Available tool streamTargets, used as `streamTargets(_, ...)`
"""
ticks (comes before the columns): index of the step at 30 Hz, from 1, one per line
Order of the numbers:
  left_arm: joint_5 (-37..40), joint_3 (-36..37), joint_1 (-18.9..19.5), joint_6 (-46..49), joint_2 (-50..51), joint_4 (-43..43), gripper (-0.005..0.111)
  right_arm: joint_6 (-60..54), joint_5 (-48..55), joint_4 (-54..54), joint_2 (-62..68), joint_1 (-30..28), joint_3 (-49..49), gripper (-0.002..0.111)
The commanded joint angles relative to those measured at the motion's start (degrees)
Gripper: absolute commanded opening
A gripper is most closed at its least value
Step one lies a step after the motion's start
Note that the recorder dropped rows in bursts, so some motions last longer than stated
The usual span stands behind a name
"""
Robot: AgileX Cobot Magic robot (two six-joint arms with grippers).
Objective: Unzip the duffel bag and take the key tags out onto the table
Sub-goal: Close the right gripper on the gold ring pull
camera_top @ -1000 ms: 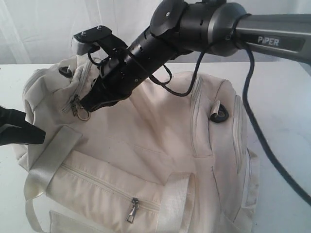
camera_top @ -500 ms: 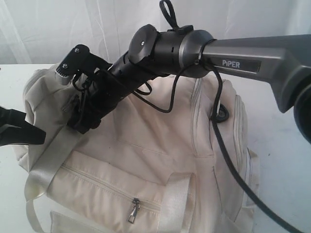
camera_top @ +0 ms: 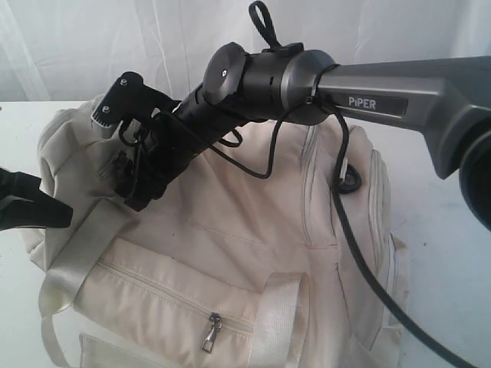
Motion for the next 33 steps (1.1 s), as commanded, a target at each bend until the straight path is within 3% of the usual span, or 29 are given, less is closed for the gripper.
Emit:
streamTargets(1, 3.14, -0.41, -0.22, 0.37, -1.28, -6.96, 0.0, -0.08, 2.62, -0.69, 1.16, 0.08, -0.38, 0.045)
streamTargets(8, 3.14, -0.41, -0.22, 0.37, -1.28, -6.96, 0.0, 1.9, 3.45, 0.17, 1.57, 0.08, -0.38, 0.031)
streamTargets(15, 3.14, -0.41, -0.22, 0.6, -1.28, -7.44, 0.0, 5.93, 5.65, -0.49, 1.08, 0.08, -0.38, 0.001)
streamTargets(25, 3.21, -0.41, -0.22, 0.73, -1.28, -7.43, 0.0, 8.47, 2.59, -2.83, -3.91, -0.25, -0.38, 0.0)
streamTargets(33, 3.21, -0.41, -0.22, 0.99, -1.28, -7.33, 0.0, 31.74, -6.13, -21.09, -4.6, -0.25, -0.52, 0.0)
